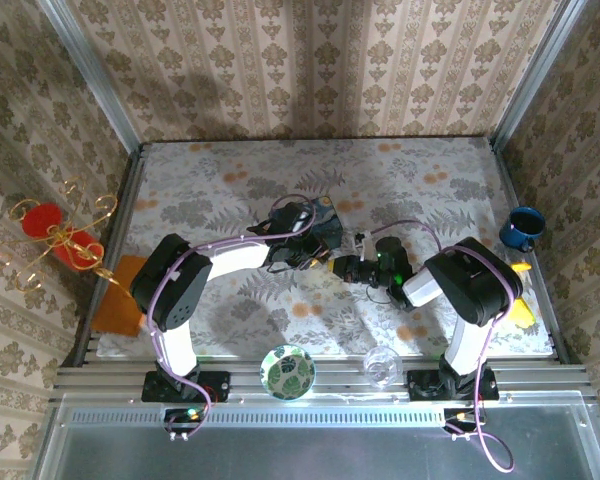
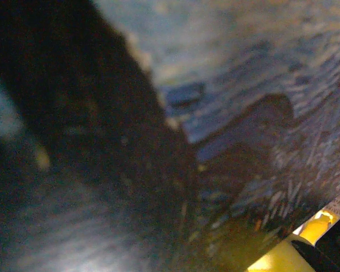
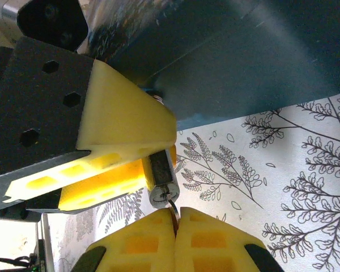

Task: Unlock a padlock with a key

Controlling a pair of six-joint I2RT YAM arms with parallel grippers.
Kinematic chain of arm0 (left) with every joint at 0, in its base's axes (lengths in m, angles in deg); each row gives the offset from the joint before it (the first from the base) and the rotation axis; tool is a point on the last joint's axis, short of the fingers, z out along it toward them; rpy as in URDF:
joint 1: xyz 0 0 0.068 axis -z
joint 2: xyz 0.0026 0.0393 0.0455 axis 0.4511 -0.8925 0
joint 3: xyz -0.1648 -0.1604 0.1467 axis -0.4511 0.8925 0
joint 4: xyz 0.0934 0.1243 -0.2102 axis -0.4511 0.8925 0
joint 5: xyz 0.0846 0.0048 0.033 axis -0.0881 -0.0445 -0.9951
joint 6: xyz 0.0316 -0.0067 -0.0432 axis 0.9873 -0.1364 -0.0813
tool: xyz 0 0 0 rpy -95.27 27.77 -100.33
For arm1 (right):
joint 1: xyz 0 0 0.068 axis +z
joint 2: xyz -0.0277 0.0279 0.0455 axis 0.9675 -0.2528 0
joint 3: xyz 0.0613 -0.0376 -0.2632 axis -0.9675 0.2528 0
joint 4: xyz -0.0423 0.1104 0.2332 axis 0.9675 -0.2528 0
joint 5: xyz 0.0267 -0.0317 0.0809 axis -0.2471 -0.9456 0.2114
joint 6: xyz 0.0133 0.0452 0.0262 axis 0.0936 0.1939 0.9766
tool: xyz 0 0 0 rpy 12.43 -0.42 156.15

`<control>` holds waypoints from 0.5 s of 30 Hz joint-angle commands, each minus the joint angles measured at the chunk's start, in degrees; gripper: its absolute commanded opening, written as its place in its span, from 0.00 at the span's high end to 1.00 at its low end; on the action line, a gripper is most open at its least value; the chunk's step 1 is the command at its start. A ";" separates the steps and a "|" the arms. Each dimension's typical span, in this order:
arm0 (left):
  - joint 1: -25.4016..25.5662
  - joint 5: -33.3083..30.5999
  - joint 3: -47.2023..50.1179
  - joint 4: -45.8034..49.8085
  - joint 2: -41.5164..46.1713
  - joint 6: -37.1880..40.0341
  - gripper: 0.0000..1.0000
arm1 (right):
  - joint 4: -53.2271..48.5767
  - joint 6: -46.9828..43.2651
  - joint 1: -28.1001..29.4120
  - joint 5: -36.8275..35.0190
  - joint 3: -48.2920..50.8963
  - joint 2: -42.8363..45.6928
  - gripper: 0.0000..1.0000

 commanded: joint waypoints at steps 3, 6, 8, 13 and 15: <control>1.43 5.60 0.89 -0.42 0.12 0.78 1.00 | -0.66 -1.50 -0.64 -0.16 -5.34 3.10 1.00; 1.81 5.97 0.99 -0.85 -0.15 0.42 1.00 | -5.82 -2.56 -0.56 -2.80 -7.46 3.66 1.00; 2.02 6.22 1.13 -1.05 -0.32 0.20 1.00 | -6.42 -2.65 -0.56 -3.53 -7.83 3.93 1.00; 2.13 6.50 1.49 -1.95 -0.49 -0.19 1.00 | -8.53 -3.41 -0.49 -5.11 -7.89 4.87 1.00; 2.13 6.50 1.51 -2.38 -0.41 -0.16 1.00 | -9.36 -3.67 -0.56 -5.08 -8.09 4.96 1.00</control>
